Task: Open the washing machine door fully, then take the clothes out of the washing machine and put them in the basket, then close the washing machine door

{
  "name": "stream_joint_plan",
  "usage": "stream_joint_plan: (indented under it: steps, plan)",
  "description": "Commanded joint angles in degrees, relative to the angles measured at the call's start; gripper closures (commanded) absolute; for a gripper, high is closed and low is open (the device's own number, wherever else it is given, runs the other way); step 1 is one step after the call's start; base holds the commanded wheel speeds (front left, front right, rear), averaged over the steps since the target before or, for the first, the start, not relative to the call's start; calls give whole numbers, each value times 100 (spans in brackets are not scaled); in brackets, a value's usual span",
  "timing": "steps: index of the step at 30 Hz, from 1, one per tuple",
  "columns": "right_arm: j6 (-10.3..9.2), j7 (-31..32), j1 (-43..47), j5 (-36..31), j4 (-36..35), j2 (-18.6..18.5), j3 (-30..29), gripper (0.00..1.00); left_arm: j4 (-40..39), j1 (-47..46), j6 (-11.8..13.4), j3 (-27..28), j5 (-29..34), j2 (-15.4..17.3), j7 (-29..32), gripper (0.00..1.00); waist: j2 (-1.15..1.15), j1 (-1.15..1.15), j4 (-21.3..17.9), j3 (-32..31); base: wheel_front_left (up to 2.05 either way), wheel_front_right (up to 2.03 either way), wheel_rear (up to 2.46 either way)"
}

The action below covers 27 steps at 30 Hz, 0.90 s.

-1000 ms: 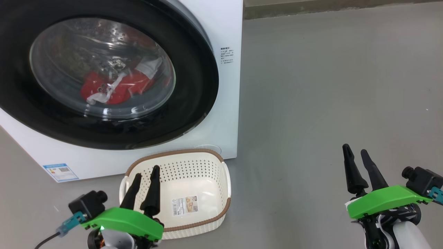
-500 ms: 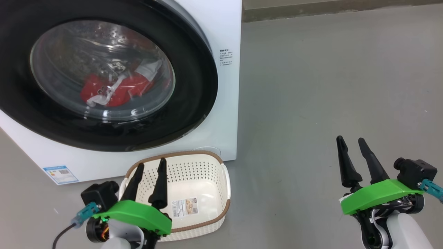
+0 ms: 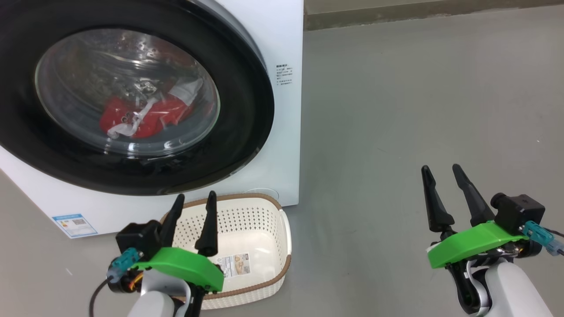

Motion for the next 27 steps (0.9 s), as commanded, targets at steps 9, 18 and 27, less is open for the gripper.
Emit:
stream_joint_plan:
  steps: [9,18,27]
  plan:
    - [41,-228,-433,-730,-150,-62,182,0,-158,-439,129,72,703,119,-234,0,0,0,-54,23,0,0,0]
    - [44,-368,-549,-1242,-158,-75,215,0,-29,-569,227,19,1210,130,-373,0,0,0,-102,19,0,0,0]
    - [44,-368,-538,-1199,-141,-75,227,0,90,-584,252,68,1174,130,-373,0,0,0,-97,29,0,0,0]
